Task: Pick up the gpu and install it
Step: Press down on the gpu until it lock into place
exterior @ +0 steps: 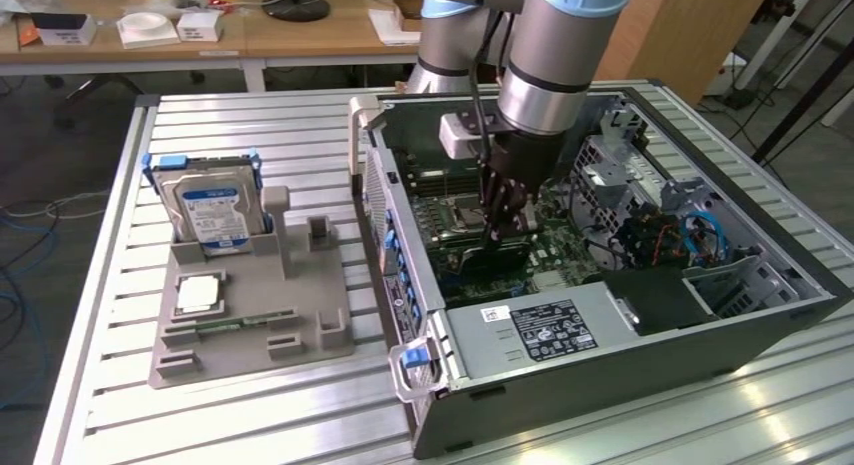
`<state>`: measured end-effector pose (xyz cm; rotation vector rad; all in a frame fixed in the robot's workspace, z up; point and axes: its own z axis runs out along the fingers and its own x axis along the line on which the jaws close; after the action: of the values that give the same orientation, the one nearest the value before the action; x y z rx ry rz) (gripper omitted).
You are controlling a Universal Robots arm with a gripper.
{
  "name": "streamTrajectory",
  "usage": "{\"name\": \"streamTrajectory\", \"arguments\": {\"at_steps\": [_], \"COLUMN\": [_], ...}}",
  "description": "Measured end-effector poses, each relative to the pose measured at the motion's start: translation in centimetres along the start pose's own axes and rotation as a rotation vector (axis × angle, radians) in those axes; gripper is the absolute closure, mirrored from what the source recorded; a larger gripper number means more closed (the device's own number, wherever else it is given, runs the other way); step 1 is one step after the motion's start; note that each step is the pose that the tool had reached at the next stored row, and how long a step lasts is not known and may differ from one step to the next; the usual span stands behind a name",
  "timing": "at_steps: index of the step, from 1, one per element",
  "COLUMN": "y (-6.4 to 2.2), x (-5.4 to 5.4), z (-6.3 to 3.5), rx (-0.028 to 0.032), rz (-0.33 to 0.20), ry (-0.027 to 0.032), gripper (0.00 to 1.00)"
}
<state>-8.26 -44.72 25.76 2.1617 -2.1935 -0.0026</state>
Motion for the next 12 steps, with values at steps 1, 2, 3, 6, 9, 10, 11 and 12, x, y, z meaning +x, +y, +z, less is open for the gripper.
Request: {"name": "streamTrajectory", "arguments": {"at_steps": [1,2,3,6,9,10,11,12], "y": [0.01,0.03,0.02,0.05,0.04,0.04,0.04,0.04], "x": [0.0,0.1,0.0,0.1,0.1,0.1,0.1,0.1], "z": [0.01,-0.04,-0.43,-1.06,-1.07,-1.07,-1.06,-1.07], "rx": [0.0001,-0.0002,-0.0038,-0.0102,-0.0103,-0.0103,-0.0102,-0.0103], "rz": [0.0,0.0,0.0,0.0,0.0,0.0,0.0,0.0], "ry": [0.0007,0.0017,0.0079,0.0225,0.0227,0.0227,0.0224,0.0227], "gripper": [0.89,0.89,0.89,0.89,0.89,0.89,0.89,0.89]}}
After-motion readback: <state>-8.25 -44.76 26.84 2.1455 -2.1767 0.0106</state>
